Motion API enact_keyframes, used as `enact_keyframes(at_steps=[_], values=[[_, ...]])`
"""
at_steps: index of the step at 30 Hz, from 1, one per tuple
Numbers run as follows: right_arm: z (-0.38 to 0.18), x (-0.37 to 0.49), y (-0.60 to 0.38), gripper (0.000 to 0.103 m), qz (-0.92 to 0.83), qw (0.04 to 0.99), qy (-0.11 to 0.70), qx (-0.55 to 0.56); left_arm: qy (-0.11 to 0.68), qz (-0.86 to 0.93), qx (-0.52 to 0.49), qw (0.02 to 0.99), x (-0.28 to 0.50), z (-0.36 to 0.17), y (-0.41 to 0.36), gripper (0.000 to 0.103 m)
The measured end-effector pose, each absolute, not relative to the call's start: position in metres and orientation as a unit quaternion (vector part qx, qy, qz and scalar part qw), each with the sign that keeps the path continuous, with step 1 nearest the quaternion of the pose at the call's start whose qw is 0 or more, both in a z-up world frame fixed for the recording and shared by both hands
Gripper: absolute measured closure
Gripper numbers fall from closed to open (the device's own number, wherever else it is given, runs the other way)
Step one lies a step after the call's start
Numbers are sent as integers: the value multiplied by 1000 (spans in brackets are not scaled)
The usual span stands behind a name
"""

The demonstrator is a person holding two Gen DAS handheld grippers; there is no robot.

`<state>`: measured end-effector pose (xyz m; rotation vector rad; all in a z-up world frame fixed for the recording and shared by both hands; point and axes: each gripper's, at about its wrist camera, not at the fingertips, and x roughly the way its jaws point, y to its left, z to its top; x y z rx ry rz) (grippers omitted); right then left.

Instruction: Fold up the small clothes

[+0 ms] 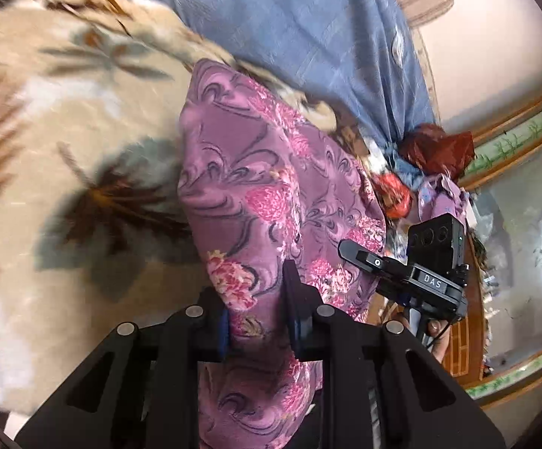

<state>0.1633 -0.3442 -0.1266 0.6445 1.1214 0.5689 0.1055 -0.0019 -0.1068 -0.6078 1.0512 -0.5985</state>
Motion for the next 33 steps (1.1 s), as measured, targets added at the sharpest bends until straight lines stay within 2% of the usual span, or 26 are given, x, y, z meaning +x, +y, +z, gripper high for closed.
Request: enact_keyframes(at_steps=[9, 16, 20, 23, 25, 27, 28, 29, 30, 31, 33], values=[[-87, 190, -256, 80, 311, 755, 499, 290, 453, -223, -281, 816, 118, -61, 61, 83], [-27, 235, -233, 81, 339, 770, 460, 285, 428, -244, -274, 826, 171, 3, 86, 83], [-19, 262, -237, 80, 338, 780, 442, 288, 433, -249, -245, 831, 209, 5, 77, 83], [-51, 285, -248, 80, 329, 771, 453, 302, 451, -255, -247, 819, 238, -34, 68, 83], [-94, 299, -255, 80, 308, 763, 473, 315, 447, -260, -249, 819, 252, -74, 65, 81], [-135, 314, -262, 79, 280, 740, 517, 327, 512, -196, -246, 800, 275, -128, 62, 79], [-156, 320, -265, 78, 266, 731, 535, 329, 541, -169, -247, 786, 284, -149, 63, 72], [-175, 327, -268, 74, 253, 723, 545, 340, 552, -163, -259, 775, 290, -164, 69, 68], [-189, 331, -272, 65, 244, 710, 553, 361, 552, -167, -280, 767, 293, -168, 75, 66], [-201, 334, -275, 61, 239, 695, 560, 384, 553, -167, -298, 760, 294, -168, 81, 66], [-203, 336, -276, 58, 245, 692, 559, 386, 537, -157, -292, 776, 289, -154, 86, 63]])
